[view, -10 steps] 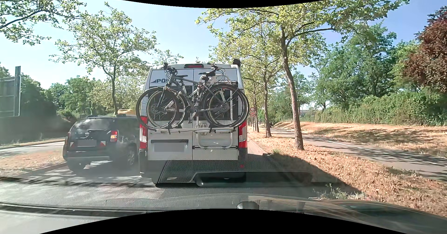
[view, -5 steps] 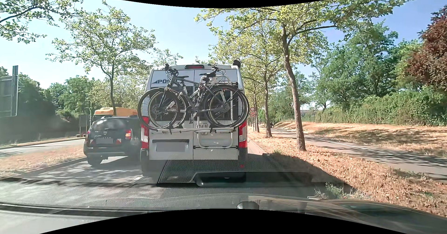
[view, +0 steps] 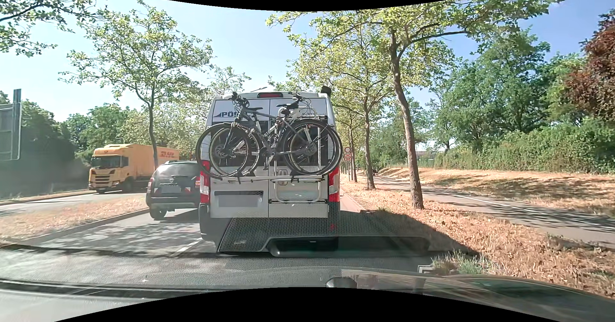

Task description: Follow the waypoints while adhering to traffic rules and regulations

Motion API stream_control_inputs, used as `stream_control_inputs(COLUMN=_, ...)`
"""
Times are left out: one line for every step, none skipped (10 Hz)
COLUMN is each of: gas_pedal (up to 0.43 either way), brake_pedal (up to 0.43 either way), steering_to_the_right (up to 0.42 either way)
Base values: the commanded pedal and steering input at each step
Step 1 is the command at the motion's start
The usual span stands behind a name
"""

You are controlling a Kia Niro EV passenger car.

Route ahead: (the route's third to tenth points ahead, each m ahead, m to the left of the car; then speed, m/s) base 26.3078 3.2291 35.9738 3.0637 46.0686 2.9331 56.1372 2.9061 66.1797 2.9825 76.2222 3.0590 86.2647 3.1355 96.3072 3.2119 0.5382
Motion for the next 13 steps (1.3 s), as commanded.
stream_control_inputs(gas_pedal=0.0, brake_pedal=0.049, steering_to_the_right=0.003)
stream_control_inputs(gas_pedal=0.0, brake_pedal=0.0, steering_to_the_right=0.003)
stream_control_inputs(gas_pedal=0.0, brake_pedal=0.0, steering_to_the_right=0.003)
stream_control_inputs(gas_pedal=0.0, brake_pedal=0.0, steering_to_the_right=0.003)
stream_control_inputs(gas_pedal=0.0, brake_pedal=0.0, steering_to_the_right=0.003)
stream_control_inputs(gas_pedal=0.0, brake_pedal=0.0, steering_to_the_right=0.003)
stream_control_inputs(gas_pedal=0.0, brake_pedal=0.0, steering_to_the_right=0.003)
stream_control_inputs(gas_pedal=0.0, brake_pedal=0.0, steering_to_the_right=0.003)
stream_control_inputs(gas_pedal=0.0, brake_pedal=0.0, steering_to_the_right=0.003)
stream_control_inputs(gas_pedal=0.0, brake_pedal=0.0, steering_to_the_right=0.003)
stream_control_inputs(gas_pedal=0.0, brake_pedal=0.0, steering_to_the_right=0.003)
stream_control_inputs(gas_pedal=0.0, brake_pedal=0.0, steering_to_the_right=0.003)
stream_control_inputs(gas_pedal=0.0, brake_pedal=0.0, steering_to_the_right=0.003)
